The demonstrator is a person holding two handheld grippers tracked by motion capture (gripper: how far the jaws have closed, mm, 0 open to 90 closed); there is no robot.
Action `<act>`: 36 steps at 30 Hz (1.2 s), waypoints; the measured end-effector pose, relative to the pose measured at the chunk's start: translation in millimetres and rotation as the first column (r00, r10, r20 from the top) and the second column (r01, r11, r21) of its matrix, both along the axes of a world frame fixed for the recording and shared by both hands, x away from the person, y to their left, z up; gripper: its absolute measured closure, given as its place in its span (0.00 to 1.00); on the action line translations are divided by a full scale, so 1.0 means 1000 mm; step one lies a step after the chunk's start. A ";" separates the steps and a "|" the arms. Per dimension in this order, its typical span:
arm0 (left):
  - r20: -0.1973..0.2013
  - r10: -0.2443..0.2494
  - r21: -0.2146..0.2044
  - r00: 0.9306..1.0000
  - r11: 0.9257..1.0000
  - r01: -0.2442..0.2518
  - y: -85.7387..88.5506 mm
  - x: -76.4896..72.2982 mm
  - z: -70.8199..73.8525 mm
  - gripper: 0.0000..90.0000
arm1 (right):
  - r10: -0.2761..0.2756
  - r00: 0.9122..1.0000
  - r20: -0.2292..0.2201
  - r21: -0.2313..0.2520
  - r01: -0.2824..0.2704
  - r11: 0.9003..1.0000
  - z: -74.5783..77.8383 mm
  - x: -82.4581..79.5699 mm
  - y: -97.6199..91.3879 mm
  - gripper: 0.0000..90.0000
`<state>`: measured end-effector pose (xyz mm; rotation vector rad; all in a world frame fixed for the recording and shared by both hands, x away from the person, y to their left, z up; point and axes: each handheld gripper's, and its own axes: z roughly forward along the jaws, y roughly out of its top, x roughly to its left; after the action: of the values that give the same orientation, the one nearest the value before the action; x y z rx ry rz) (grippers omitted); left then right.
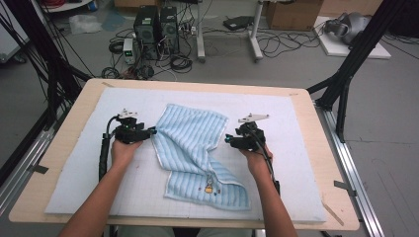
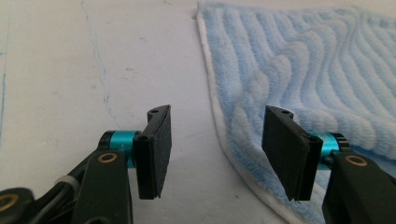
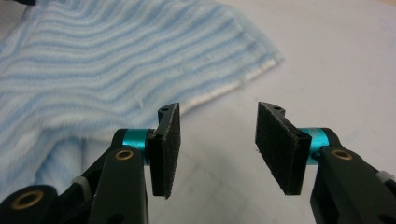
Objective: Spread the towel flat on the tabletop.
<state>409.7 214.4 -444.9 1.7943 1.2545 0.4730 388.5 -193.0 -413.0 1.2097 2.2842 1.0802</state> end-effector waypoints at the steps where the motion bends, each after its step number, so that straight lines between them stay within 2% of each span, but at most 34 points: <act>1: 0.008 -0.006 -0.005 1.000 1.000 0.006 0.000 -0.001 0.002 0.48 | 0.013 1.000 -0.015 0.000 -0.013 1.000 -0.002 0.006 0.007 0.55; 7: 0.063 -0.050 -0.027 0.997 0.998 0.052 -0.004 -0.009 0.009 0.45 | 0.075 0.996 -0.054 -0.026 -0.077 0.997 -0.015 0.020 0.042 0.55; 11: 0.061 -0.059 -0.033 0.996 0.998 0.061 -0.003 -0.010 0.006 0.40 | 0.098 0.992 -0.084 -0.060 -0.104 0.993 -0.024 0.027 0.057 0.56; 15: 0.057 -0.067 -0.027 0.996 0.997 0.069 -0.002 -0.012 0.003 0.39 | 0.129 0.988 -0.081 -0.087 -0.136 0.987 -0.026 0.030 0.064 0.58; 17: 0.052 -0.063 -0.036 0.997 0.997 0.065 -0.002 -0.012 0.002 0.35 | 0.129 0.988 -0.086 -0.094 -0.138 0.986 -0.024 0.032 0.063 0.70; 19: 0.047 -0.066 -0.033 0.997 0.997 0.067 -0.002 -0.014 0.001 0.34 | 0.127 0.989 -0.079 -0.100 -0.134 0.986 -0.023 0.034 0.060 0.91; 21: 0.045 -0.067 -0.036 0.997 0.997 0.069 -0.002 -0.015 0.000 0.34 | 0.121 0.990 -0.072 -0.113 -0.128 0.985 -0.022 0.037 0.058 0.95; 24: 0.038 -0.069 -0.037 0.997 0.997 0.070 -0.003 -0.017 0.000 0.34 | 0.081 0.996 -0.045 -0.130 -0.086 0.988 -0.019 0.043 0.053 0.96; 27: 0.039 -0.082 -0.039 0.996 0.996 0.083 -0.006 -0.018 0.001 0.34 | 0.021 1.000 -0.010 -0.116 -0.022 0.993 -0.013 0.050 0.044 0.96; 30: 0.033 -0.094 -0.040 0.995 0.995 0.095 -0.010 -0.019 0.001 0.35 | -0.045 0.998 0.037 -0.124 0.049 0.991 -0.008 0.057 0.035 0.96; 31: 0.031 -0.103 -0.032 0.994 0.994 0.104 -0.012 -0.020 0.001 0.35 | -0.065 0.996 0.066 -0.132 0.073 0.989 -0.007 0.058 0.032 0.96; 33: 0.026 -0.124 0.002 0.992 0.992 0.124 -0.018 -0.022 0.001 0.35 | -0.115 0.990 0.085 -0.152 0.127 0.980 -0.006 0.064 0.026 0.96; 34: 0.025 -0.132 0.006 0.991 0.991 0.132 -0.021 -0.023 0.002 0.35 | -0.141 0.984 0.106 -0.167 0.157 0.973 -0.006 0.068 0.023 0.96; 36: 0.024 -0.151 0.013 0.988 0.988 0.151 -0.026 -0.025 0.003 0.36 | -0.215 0.968 0.129 -0.162 0.235 0.959 -0.004 0.073 0.017 0.96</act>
<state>384.7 188.5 -442.4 1.8710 1.0913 0.4155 461.7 -176.0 -416.9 1.2684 2.0508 0.8231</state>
